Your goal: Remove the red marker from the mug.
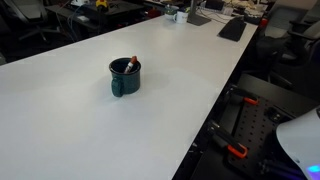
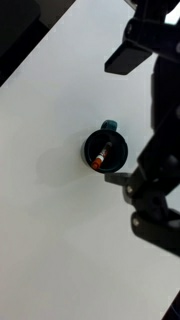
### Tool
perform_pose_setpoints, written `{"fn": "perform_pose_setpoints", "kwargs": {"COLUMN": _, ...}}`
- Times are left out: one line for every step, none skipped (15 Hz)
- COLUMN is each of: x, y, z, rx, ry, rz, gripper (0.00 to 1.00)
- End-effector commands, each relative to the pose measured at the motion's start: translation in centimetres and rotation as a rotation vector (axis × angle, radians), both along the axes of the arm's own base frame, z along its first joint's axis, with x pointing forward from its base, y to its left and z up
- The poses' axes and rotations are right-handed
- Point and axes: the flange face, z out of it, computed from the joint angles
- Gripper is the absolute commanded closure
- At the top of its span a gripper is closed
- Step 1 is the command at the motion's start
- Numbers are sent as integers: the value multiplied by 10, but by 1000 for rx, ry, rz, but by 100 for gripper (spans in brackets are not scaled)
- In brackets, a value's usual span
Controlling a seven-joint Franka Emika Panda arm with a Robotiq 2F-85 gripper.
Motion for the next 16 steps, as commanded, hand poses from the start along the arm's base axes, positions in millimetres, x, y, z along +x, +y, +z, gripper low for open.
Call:
{"fn": "perform_pose_setpoints", "kwargs": {"x": 5, "y": 1, "z": -7, "rx": -4, "ry": 15, "rz": 2, "gripper": 0}}
{"fn": "perform_pose_setpoints", "kwargs": {"x": 6, "y": 1, "z": -11, "rx": -5, "ry": 24, "rz": 2, "gripper": 0}}
{"fn": "perform_pose_setpoints", "kwargs": {"x": 6, "y": 1, "z": -11, "rx": -5, "ry": 24, "rz": 2, "gripper": 0}}
{"fn": "perform_pose_setpoints", "kwargs": {"x": 5, "y": 1, "z": -8, "rx": -4, "ry": 18, "rz": 1, "gripper": 0}}
{"fn": "perform_pose_setpoints", "kwargs": {"x": 5, "y": 0, "z": -6, "rx": -3, "ry": 12, "rz": 0, "gripper": 0}}
{"fn": "perform_pose_setpoints", "kwargs": {"x": 6, "y": 1, "z": -7, "rx": -28, "ry": -11, "rz": -5, "gripper": 0}}
{"fn": "perform_pose_setpoints", "kwargs": {"x": 10, "y": 4, "z": -10, "rx": -51, "ry": -11, "rz": 11, "gripper": 0}}
{"fn": "perform_pose_setpoints", "kwargs": {"x": 13, "y": 5, "z": -13, "rx": -67, "ry": -11, "rz": 28, "gripper": 0}}
{"fn": "perform_pose_setpoints", "kwargs": {"x": 17, "y": 8, "z": -20, "rx": -93, "ry": -3, "rz": 56, "gripper": 0}}
{"fn": "perform_pose_setpoints", "kwargs": {"x": 21, "y": 11, "z": -25, "rx": -113, "ry": 5, "rz": 80, "gripper": 0}}
{"fn": "perform_pose_setpoints", "kwargs": {"x": 24, "y": 15, "z": -31, "rx": -127, "ry": 13, "rz": 108, "gripper": 0}}
{"fn": "perform_pose_setpoints", "kwargs": {"x": 27, "y": 18, "z": -37, "rx": -137, "ry": 14, "rz": 125, "gripper": 0}}
{"fn": "perform_pose_setpoints", "kwargs": {"x": 30, "y": 22, "z": -43, "rx": -131, "ry": 22, "rz": 146, "gripper": 0}}
{"fn": "perform_pose_setpoints", "kwargs": {"x": 34, "y": 26, "z": -49, "rx": -120, "ry": 25, "rz": 162, "gripper": 0}}
{"fn": "perform_pose_setpoints", "kwargs": {"x": 38, "y": 30, "z": -57, "rx": -113, "ry": 30, "rz": 170, "gripper": 0}}
{"fn": "perform_pose_setpoints", "kwargs": {"x": 42, "y": 32, "z": -65, "rx": -108, "ry": 37, "rz": 177, "gripper": 0}}
